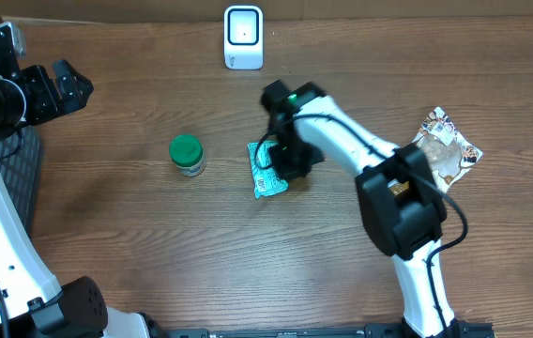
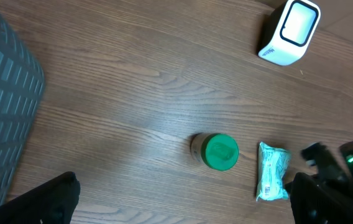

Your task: Scan the item barcode

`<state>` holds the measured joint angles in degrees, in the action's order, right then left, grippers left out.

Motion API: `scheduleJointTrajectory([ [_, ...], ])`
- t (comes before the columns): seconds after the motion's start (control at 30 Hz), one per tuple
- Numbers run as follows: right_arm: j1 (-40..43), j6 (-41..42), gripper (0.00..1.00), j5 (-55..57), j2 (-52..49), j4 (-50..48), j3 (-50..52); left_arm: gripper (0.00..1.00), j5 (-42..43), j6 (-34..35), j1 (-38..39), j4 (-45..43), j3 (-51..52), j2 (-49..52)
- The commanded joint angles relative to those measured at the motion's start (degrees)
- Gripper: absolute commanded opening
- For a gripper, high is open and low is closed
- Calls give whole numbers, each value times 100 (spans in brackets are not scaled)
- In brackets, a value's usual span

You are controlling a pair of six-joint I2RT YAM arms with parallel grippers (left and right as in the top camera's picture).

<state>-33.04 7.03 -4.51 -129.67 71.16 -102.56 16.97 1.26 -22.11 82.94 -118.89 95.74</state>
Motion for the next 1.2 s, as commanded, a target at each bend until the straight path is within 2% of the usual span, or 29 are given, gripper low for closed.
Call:
scheduleJointTrajectory([
  [0.0, -485, 52, 4, -160, 44, -70, 7, 100, 44, -109, 17, -7, -83, -39],
  [0.27, -684, 153, 4, -616, 107, -98, -378, 100, 44, -109, 17, -7, -83, -39],
  [0.43, -450, 153, 4, -608, 380, -90, -846, 99, 44, -109, 17, -7, -83, -39],
  [0.47, -345, 155, 12, -610, 433, -105, -927, 100, 44, -107, 17, -7, -83, -39],
  [0.5, -210, 153, 33, -610, 461, -111, -1003, 99, 44, -109, 17, -7, -83, -39],
  [0.57, 83, 151, 60, -643, 463, -192, -1060, 100, 44, -109, 17, -7, -83, -39],
  [0.63, 426, -149, 80, -1023, 422, -358, -1005, 100, 44, -107, 17, -7, -83, -39],
  [0.73, 892, -898, 98, -2168, 234, -494, -896, 99, 44, -109, 17, -7, -83, -39],
  [0.87, 1261, -1661, 100, -3104, -85, -398, -885, 100, 44, -109, 17, -7, -83, -39],
  [1.17, 1432, -1805, 100, -3158, -258, -466, -835, 100, 44, -109, 17, -7, -83, -39],
])
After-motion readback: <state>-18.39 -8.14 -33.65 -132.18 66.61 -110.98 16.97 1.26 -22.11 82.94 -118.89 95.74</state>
